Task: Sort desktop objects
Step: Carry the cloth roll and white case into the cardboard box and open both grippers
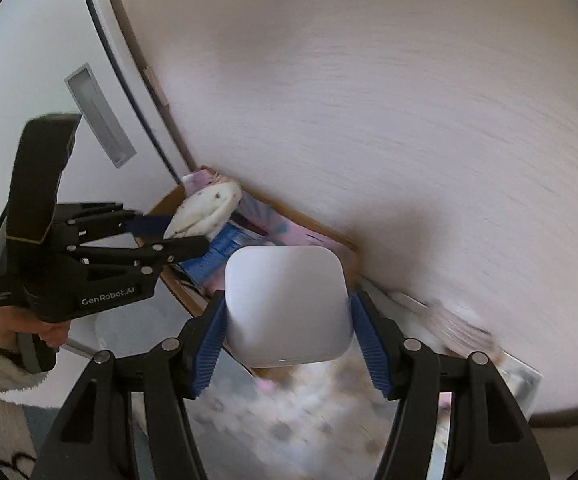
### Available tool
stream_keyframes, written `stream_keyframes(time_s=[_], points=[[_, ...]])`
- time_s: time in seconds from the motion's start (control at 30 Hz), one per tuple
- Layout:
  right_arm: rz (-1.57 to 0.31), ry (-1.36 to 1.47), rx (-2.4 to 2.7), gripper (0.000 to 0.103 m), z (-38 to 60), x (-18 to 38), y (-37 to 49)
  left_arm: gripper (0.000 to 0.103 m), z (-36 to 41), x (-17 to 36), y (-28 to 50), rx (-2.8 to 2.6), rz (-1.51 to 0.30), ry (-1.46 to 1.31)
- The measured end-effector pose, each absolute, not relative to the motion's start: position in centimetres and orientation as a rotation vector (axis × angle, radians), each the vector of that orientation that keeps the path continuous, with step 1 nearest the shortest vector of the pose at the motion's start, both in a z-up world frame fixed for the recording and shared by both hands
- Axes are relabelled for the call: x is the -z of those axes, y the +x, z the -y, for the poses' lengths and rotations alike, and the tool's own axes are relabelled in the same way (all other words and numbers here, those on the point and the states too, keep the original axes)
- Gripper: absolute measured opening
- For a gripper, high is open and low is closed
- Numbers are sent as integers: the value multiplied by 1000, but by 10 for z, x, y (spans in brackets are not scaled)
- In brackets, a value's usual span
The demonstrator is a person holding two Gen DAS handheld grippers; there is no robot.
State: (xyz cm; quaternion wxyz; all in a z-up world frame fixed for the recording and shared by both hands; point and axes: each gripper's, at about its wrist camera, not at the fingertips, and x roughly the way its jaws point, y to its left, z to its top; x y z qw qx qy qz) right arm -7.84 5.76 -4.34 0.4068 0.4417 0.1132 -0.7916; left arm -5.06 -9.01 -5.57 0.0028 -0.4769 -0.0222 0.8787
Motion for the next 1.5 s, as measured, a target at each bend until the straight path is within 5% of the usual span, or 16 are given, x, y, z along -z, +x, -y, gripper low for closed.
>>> stream_keyframes(time_s=[0.8,0.9,0.93,0.97,1.0,1.07,1.5], points=[[-337,1431,1873,58,47,121,-102,31,171,109,-92,-2482,124,-1792],[-330,1445,1856,71,50,125,-101,39,171,118,-95,-2407,154,-1863],[-321,1453,1850,84,49,126,-101,54,172,121,-95,-2392,174,-1882],[-311,1454,1847,90,48,127,-101,86,173,123,-95,-2391,176,-1895],[-308,1450,1841,93,47,127,-99,100,173,124,-95,-2399,169,-1904],[-315,1440,1841,102,45,126,-96,102,173,122,-91,-2435,159,-1868],[-340,1344,2084,102,-4,84,-87,103,161,85,-70,-2481,161,-1731]])
